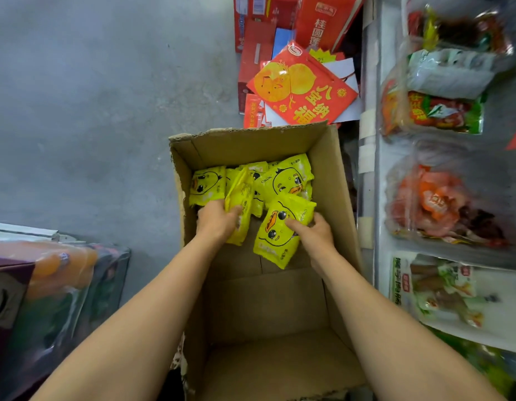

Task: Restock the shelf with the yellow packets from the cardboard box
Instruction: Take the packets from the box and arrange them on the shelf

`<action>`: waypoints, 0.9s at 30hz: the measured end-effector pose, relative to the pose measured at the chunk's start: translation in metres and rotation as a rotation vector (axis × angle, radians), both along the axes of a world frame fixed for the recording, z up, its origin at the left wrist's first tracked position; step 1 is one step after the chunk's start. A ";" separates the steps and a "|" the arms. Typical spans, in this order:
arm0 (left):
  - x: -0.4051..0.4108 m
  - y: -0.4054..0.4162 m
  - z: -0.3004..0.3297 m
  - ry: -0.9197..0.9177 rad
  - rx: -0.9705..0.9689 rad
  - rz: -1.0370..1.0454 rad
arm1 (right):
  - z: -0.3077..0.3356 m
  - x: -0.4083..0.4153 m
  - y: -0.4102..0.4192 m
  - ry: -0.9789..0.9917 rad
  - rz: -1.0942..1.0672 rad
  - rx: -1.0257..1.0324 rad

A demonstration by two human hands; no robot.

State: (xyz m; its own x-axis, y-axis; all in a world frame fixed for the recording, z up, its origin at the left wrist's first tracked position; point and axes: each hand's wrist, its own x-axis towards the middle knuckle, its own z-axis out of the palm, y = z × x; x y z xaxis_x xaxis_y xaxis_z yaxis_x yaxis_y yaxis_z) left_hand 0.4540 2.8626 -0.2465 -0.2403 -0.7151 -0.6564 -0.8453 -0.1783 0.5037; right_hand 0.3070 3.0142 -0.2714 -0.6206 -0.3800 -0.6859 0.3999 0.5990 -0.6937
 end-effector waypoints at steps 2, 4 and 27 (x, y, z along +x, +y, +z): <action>0.004 0.009 0.010 0.033 0.025 -0.011 | 0.008 0.004 0.009 0.019 -0.026 0.003; 0.008 0.017 0.022 0.070 0.004 -0.030 | 0.018 0.009 0.020 0.016 -0.046 -0.006; 0.138 0.128 0.261 0.499 0.600 -0.234 | 0.228 0.216 0.205 -0.002 -0.615 -0.295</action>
